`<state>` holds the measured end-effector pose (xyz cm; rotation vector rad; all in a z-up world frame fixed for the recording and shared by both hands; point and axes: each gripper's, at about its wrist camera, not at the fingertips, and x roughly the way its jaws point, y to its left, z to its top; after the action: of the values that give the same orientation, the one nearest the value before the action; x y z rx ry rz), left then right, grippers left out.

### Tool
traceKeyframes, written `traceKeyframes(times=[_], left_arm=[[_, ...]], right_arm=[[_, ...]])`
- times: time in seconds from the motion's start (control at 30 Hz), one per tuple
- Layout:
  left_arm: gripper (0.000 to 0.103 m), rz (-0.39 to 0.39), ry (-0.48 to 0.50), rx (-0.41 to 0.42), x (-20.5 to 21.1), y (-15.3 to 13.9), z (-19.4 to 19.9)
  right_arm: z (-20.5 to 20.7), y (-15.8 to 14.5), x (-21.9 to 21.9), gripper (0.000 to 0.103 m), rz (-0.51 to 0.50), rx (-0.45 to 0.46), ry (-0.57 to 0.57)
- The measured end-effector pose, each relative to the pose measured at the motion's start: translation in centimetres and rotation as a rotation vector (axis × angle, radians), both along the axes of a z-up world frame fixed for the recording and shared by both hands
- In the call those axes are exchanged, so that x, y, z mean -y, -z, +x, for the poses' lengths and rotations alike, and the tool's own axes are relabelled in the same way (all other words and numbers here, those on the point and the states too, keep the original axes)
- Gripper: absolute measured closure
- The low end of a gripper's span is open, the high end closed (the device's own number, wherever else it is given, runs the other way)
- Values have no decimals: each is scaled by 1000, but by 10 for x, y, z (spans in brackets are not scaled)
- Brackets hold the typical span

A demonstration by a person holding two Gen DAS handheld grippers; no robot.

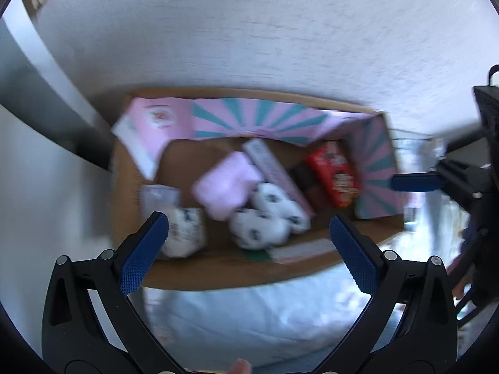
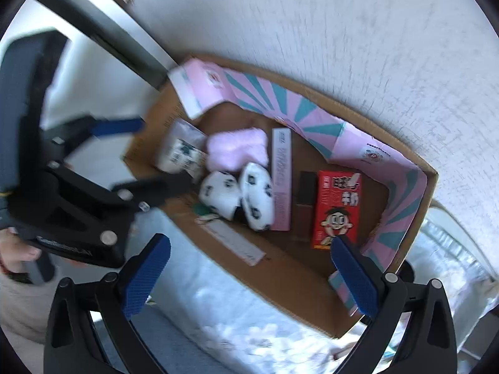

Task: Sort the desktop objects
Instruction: 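Carry sock and lipstick into the cardboard box and open both tools, then move both tools back over the bedsheet toward the scrunchie and hair tie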

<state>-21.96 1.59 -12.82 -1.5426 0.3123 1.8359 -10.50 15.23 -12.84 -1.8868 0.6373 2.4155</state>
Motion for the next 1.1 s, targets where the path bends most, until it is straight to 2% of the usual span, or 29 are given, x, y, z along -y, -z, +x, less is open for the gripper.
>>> traceKeyframes(times=[0.13, 0.2, 0.37, 0.5, 0.6, 0.77, 1.1], left_arm=[[0, -42, 10, -72, -6, -13, 9], [0, -38, 20, -81, -9, -20, 14], [0, -44, 55, -118, -19, -34, 30], [0, -7, 65, -169, -26, -53, 46], [0, 18, 62, -218, -33, -66, 55], [0, 12, 110, -283, -56, -79, 75], [0, 52, 227, -316, -113, -93, 126]], right_arm=[[9, -18, 1, 0, 9, 15, 1], [14, -27, 1, 0, 17, 23, 5], [32, -46, 3, 0, 163, 9, -6], [53, -55, -5, 0, 229, 5, 21], [72, -58, -14, 0, 238, -3, 46], [110, -67, -31, 0, 262, -42, 111], [200, -68, -75, 0, 246, -82, 300]])
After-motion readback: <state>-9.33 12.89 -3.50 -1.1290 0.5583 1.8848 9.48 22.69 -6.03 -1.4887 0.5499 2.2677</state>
